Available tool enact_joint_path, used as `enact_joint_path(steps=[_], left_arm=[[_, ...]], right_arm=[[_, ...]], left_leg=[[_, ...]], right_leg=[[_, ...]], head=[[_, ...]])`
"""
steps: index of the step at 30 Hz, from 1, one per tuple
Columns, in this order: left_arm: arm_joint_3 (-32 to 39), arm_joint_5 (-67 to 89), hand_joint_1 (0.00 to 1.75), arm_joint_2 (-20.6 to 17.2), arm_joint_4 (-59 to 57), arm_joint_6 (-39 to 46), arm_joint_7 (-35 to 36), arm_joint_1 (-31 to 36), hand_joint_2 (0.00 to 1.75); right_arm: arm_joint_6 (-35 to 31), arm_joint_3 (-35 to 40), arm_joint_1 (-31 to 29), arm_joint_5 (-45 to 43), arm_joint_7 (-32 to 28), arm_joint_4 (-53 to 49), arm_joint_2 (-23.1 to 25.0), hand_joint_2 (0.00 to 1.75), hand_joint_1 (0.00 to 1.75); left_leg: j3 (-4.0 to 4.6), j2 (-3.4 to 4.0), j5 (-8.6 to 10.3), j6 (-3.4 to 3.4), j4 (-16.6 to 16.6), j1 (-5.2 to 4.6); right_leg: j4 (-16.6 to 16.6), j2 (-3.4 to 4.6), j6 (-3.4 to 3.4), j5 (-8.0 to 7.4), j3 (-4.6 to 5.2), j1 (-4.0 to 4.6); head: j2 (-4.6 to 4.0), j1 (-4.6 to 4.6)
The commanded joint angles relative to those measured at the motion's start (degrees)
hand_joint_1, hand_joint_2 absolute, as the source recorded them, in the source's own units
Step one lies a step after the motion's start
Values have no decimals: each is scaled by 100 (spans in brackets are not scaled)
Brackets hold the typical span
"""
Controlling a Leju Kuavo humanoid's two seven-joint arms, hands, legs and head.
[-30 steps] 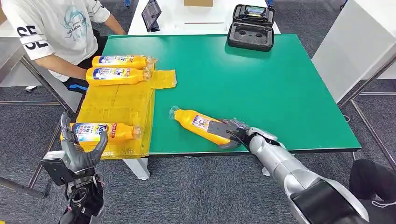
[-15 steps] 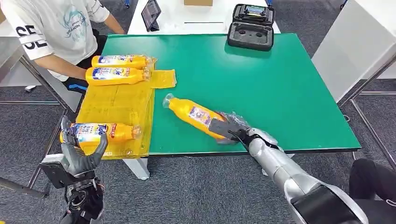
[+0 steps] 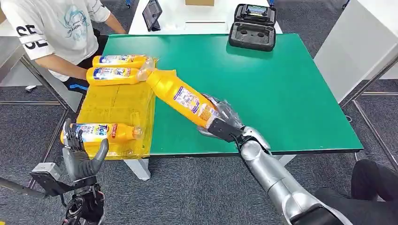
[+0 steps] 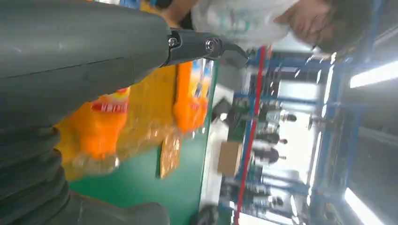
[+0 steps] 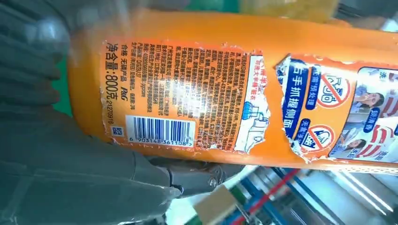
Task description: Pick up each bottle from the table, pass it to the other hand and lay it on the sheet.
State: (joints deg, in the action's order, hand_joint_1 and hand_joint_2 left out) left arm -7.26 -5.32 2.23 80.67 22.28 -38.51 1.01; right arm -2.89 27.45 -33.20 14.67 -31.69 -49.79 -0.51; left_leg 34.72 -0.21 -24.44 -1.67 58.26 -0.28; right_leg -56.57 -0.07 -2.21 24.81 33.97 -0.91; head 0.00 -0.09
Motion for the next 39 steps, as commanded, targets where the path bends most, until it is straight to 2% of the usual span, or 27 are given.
enact_joint_path(steps=[1, 4, 6, 11, 15, 20, 32, 39], left_arm=[[-16, -219, 0, 37, 176, -346, 154, -62, 175], [-16, -219, 0, 37, 176, -346, 154, -62, 175], [-52, -369, 0, 18, 203, -660, 258, -77, 175], [-371, -438, 0, 17, 422, -1362, 479, -53, 175], [-645, -644, 0, -21, 362, -2097, 827, 29, 175], [-843, -560, 0, -23, -159, -2525, 987, 365, 175], [-1005, -597, 0, 8, -453, -2810, 1029, 550, 175], [-1292, -469, 0, -148, -617, -3234, 1055, 665, 175]], right_arm=[[12, -293, 85, -82, -85, -178, 126, 175, 175], [12, -293, 85, -82, -85, -178, 126, 175, 175], [146, -380, 145, -192, -214, -81, 185, 175, 175], [587, -310, 404, -313, -831, 129, 392, 175, 175], [821, 61, 645, -201, -831, -28, 500, 175, 175], [991, 348, 1015, -220, -831, -119, 634, 175, 175], [1258, 518, 1221, -278, -831, -93, 731, 175, 175], [1253, 463, 1375, -75, -831, -197, 623, 175, 175]], left_leg=[[-10, -2, -5, 9, -2, 6], [-7, 2, -5, 7, 0, 4], [-8, 1, -4, 8, -1, 4], [-19, -1, -7, 11, -4, 10], [-18, -4, -7, 11, -4, 9], [-11, -9, -2, 8, -5, 6], [-11, -5, -2, 8, -4, 4], [-17, -8, -3, 9, -8, 5]], right_leg=[[3, -3, 8, 6, -11, 6], [1, 1, 7, 4, -7, 5], [2, -1, 7, 4, -9, 5], [9, -3, 10, 6, -23, 11], [7, -6, 10, 8, -22, 10], [6, -10, 8, 5, -14, 7], [5, -6, 7, 5, -11, 5], [8, -9, 9, 6, -19, 4]], head=[[0, 0], [0, 0], [0, 0], [0, 2], [0, 0], [0, 2], [0, 0], [0, 0]])
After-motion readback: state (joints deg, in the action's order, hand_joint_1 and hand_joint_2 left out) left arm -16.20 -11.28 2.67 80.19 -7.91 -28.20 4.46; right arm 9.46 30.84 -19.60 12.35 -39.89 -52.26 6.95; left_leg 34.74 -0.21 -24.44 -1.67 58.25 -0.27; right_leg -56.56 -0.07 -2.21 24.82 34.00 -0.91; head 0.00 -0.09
